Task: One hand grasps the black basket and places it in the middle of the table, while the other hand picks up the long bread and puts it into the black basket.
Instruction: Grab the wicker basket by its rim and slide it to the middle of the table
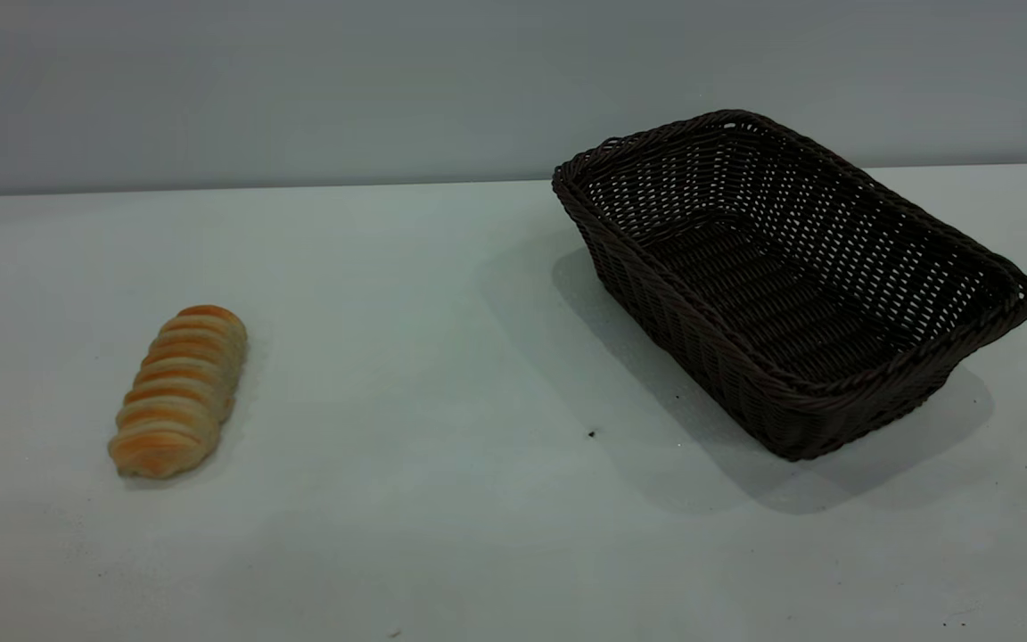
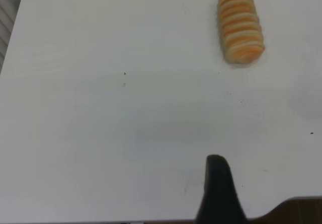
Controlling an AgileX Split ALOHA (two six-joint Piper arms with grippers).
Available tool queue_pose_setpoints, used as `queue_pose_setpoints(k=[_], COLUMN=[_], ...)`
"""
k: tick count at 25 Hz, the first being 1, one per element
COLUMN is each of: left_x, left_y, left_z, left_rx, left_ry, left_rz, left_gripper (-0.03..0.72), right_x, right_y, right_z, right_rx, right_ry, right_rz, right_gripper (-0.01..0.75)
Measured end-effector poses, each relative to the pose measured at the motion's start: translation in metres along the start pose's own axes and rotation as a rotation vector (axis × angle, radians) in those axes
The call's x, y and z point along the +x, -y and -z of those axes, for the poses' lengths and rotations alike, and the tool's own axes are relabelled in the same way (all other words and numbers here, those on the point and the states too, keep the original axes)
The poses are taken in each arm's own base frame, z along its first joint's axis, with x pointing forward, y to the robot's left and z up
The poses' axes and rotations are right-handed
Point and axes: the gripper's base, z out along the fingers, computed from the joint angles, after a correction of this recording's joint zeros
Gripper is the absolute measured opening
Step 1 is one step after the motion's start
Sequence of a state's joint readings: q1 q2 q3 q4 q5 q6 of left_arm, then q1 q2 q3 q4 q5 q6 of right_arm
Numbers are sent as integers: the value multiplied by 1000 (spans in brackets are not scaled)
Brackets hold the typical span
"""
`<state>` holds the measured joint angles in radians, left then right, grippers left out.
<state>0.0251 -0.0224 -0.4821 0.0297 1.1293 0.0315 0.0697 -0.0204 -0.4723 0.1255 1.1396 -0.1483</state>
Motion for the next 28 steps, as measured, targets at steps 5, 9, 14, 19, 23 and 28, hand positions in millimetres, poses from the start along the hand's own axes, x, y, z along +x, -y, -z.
queue_pose_setpoints(k=[5,9,14,19,23,28], left_x=[0,0,0,-5,-41,-101], left_y=[0,0,0,-1,-4,-6], left_z=[0,0,0,4,13,-1], left_rx=[0,0,0,-13,-17,-13], left_ry=[0,0,0,8,-1,-46], left_rz=[0,0,0,-4,-8,-15], left_gripper=[545,545,545,545,545,545], right_x=[0,0,0,-5,-28,-71], right_y=[0,0,0,-1,1,7], right_z=[0,0,0,2,-8,-52], right_rx=[0,0,0,-9,-34,-71], right_ry=[0,0,0,9,-57,-143], right_rz=[0,0,0,-53,-93,-171], right_gripper=[384,384,384,396,471,545])
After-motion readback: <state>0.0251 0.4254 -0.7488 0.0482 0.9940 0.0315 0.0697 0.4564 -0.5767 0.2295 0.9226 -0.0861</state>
